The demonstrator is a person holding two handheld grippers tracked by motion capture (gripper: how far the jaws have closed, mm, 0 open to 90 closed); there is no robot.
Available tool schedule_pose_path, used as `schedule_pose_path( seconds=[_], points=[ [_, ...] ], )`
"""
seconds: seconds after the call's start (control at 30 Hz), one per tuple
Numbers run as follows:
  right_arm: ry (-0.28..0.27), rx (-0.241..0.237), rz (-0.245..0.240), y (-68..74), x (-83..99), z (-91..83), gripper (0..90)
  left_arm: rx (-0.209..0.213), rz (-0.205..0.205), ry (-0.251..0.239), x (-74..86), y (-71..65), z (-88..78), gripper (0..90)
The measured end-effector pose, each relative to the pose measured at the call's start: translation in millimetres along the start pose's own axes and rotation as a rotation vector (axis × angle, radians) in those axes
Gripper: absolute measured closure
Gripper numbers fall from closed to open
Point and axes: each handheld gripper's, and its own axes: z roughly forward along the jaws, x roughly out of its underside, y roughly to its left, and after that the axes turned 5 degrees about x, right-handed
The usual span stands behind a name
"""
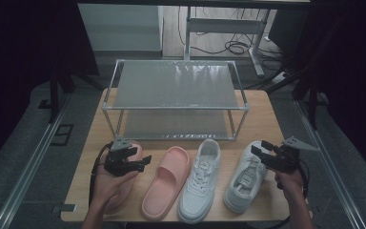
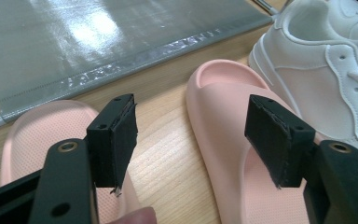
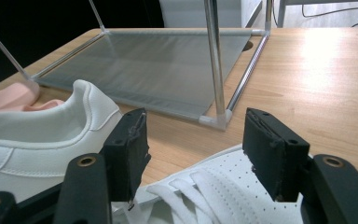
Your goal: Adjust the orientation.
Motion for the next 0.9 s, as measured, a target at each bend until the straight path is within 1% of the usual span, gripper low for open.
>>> schedule_pose_path(
  seconds=[0.1, 0.2, 0.23, 0.3, 0.4, 0.47, 0.6, 0.73, 0.8, 0.9],
  points=[
    [0.007, -0.001, -0.003, -1.5, 0.1, 1.7, 40.6, -0.002, -0.008, 0.0, 1.6, 0.0, 0.9, 34.6],
    [0.02, -0.003, 0.009, -3.3, 2.7, 2.1, 40.8, -0.004, -0.018, 0.013, 3.7, 0.9, 4.8, 34.4],
    [0.027, -0.005, 0.009, -3.6, 4.9, 2.4, 40.9, -0.009, -0.016, 0.012, 2.9, 0.2, 6.5, 34.4],
    [0.047, 0.008, 0.004, -3.7, 7.9, 4.0, 41.0, -0.004, -0.004, 0.019, 1.9, -1.9, 8.2, 34.3],
    [0.045, 0.003, -0.015, -0.4, 5.2, 3.4, 41.2, 0.011, 0.012, 0.023, 2.1, -7.4, 9.7, 34.2],
    [0.034, -0.001, -0.024, 3.2, 2.1, 0.2, 41.2, 0.021, 0.018, 0.02, 1.7, -10.7, 9.7, 34.8],
    [0.018, -0.013, -0.032, 8.6, -0.3, -6.7, 41.2, 0.036, 0.042, 0.017, 1.0, -16.4, 8.7, 44.1],
    [0.008, -0.015, -0.039, 9.9, -2.7, -8.9, 41.2, 0.068, 0.044, -0.007, 0.6, -17.3, 4.6, 60.3],
    [0.004, -0.016, -0.042, 11.1, -4.0, -9.1, 41.1, 0.083, 0.055, -0.013, 0.3, -17.4, 2.0, 68.4],
    [0.001, -0.02, -0.049, 13.5, -5.3, -9.8, 40.9, 0.092, 0.062, -0.015, -0.9, -17.4, 0.7, 78.0]
  ],
)
